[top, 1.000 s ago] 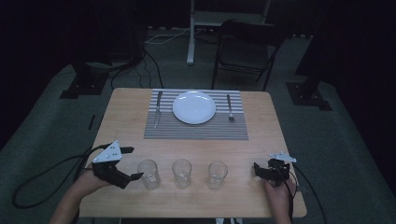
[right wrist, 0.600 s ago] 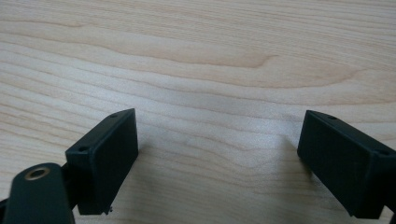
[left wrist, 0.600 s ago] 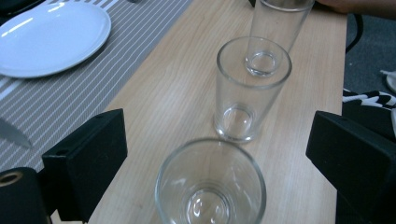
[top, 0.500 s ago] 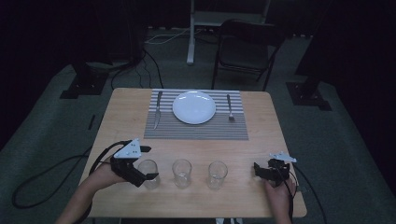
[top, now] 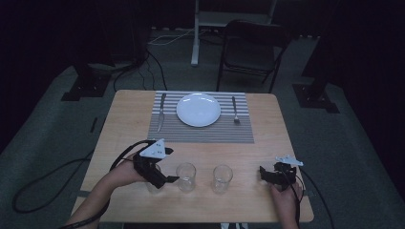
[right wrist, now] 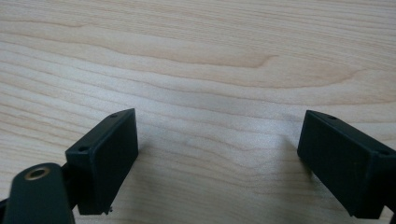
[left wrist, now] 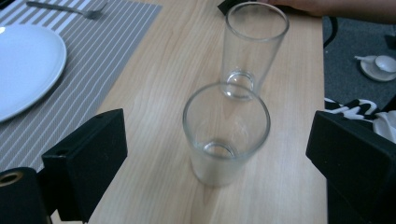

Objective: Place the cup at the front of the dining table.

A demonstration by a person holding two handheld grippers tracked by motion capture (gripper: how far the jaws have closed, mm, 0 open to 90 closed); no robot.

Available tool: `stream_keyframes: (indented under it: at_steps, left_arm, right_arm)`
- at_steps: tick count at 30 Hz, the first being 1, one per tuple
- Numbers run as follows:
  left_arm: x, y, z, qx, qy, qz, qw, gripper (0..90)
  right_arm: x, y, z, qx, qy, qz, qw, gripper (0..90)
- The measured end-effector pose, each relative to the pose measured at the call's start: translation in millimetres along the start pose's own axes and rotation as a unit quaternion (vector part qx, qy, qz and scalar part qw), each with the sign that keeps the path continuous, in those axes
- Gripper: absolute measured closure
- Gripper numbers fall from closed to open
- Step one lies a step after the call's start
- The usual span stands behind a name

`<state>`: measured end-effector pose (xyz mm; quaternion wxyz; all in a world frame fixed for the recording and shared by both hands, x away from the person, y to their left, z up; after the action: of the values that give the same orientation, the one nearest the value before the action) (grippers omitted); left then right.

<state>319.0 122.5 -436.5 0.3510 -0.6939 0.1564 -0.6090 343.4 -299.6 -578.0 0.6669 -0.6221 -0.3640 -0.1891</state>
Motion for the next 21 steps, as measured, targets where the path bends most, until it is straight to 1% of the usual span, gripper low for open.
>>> stream_keyframes:
  at_steps: [1,2,4,5,6,8,9,10,12,14,15,17,21]
  left_arm:
    - [1.7,1.7,-0.5,-0.004,0.003,0.002,1.0,5.8]
    - [5.0,5.0,-1.1,-0.002,0.007,0.003,1.0,5.7]
    - [10.3,9.6,-2.8,-0.013,0.009,0.005,0.9999,5.7]
    - [12.4,11.5,-3.3,-0.012,0.011,0.005,0.9998,5.7]
    - [15.6,14.7,-4.4,-0.018,0.014,0.009,0.9997,5.7]
    - [20.0,19.3,-5.9,-0.018,0.02,0.012,0.9996,5.7]
    - [23.5,23.4,-7.7,-0.022,0.021,0.016,0.9994,5.7]
    - [24.7,24.6,-8.1,-0.022,0.023,0.016,0.9994,5.7]
    - [29.6,30.7,-10.8,-0.031,0.029,0.017,0.9989,5.8]
    - [31.6,33.4,-11.4,-0.032,0.03,0.017,0.9989,5.8]
    - [35.0,39.7,-12.7,-0.039,0.029,0.019,0.9986,5.8]
    - [38.3,45.7,-14.9,-0.046,0.033,0.023,0.9982,5.8]
    - [46.2,57.7,-19.5,-0.052,0.037,0.03,0.9975,5.8]
  right_arm:
    - [0.0,0.0,0.0,0.0,0.0,0.0,1.0,12.0]
    - [0.0,0.0,0.0,0.0,0.0,0.0,1.0,12.0]
    - [0.0,0.0,0.0,0.0,0.0,0.0,1.0,12.0]
    - [0.0,0.0,0.0,0.0,0.0,0.0,1.0,12.0]
    - [0.0,0.0,0.0,0.0,0.0,0.0,1.0,12.0]
    - [0.0,0.0,0.0,0.0,0.0,0.0,1.0,12.0]
    - [0.0,0.0,0.0,0.0,0.0,0.0,1.0,12.0]
    - [0.0,0.0,0.0,0.0,0.0,0.0,1.0,12.0]
    - [0.0,0.0,0.0,0.0,0.0,0.0,1.0,12.1]
    - [0.0,0.0,0.0,0.0,0.0,0.0,1.0,12.0]
    - [0.0,0.0,0.0,0.0,0.0,0.0,1.0,12.1]
    - [0.0,0.0,0.0,0.0,0.0,0.0,1.0,12.1]
    - [0.0,0.0,0.0,0.0,0.0,0.0,1.0,12.0]
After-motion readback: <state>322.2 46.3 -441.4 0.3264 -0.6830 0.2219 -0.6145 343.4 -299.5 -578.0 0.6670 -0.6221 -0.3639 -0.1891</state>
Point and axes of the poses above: each handheld gripper's, and its own axes: y roughly forward along the jaws, x roughly out of its top, z roughly to its left, the point moved 4 cm from there along y, roughly forward along the jaws, and after that the axes turned 4 degrees about -y, right-handed, at the moved point
